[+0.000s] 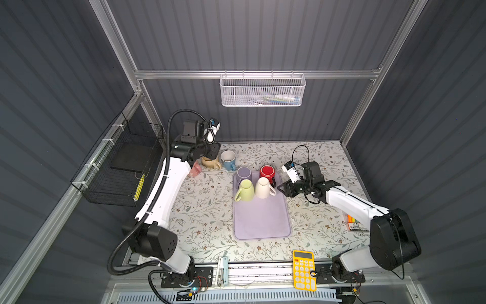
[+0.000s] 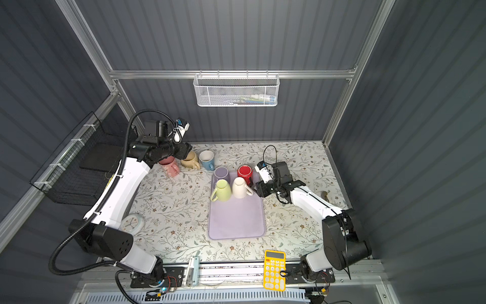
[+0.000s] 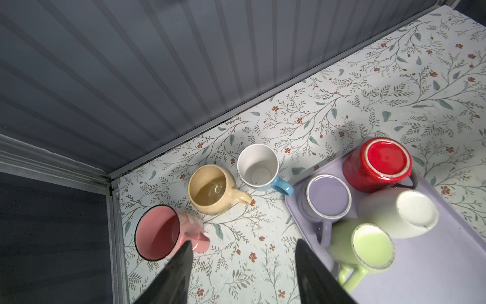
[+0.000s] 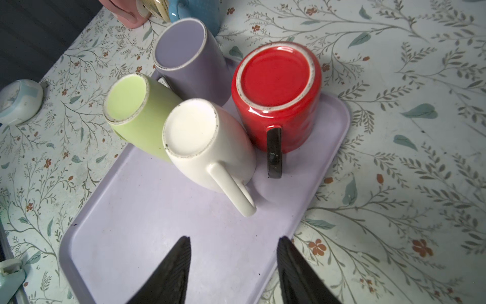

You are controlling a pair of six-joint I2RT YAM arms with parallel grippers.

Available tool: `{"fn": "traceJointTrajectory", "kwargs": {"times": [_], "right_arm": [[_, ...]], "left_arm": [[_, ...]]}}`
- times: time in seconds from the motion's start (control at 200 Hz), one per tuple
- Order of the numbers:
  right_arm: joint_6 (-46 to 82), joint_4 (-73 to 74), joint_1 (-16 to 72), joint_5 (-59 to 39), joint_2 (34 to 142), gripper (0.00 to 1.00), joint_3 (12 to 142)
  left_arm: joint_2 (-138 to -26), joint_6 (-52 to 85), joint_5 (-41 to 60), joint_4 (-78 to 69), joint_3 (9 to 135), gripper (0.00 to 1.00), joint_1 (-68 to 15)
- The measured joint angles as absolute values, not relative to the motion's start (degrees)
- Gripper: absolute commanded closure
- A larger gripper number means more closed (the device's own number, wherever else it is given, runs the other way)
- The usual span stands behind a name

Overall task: Turn the mug right side up
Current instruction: 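Raise the left gripper while the right gripper moves toward the white mug, then lower the right gripper onto the upside-down white mug and close it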

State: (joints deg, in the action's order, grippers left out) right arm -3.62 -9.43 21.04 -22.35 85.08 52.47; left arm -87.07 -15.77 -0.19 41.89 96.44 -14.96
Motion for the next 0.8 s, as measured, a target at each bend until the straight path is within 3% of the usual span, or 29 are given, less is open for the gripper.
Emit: {"fn": "traceJointTrajectory", "kwargs": {"times": [0.315, 0.8], "right_arm": [[-8.01, -12.91, 23.33, -20.03, 92.05, 0.42, 57.32], [-10.17, -17.23, 24.91, -15.77, 98.3, 0.44, 64.14]], "left_arm": [[-71.48, -14.46, 6.0, 33.04, 73.47, 0.36, -14.96], [-69.32, -13.67, 12.01, 23.81, 62.87, 0.37, -14.96]]}}
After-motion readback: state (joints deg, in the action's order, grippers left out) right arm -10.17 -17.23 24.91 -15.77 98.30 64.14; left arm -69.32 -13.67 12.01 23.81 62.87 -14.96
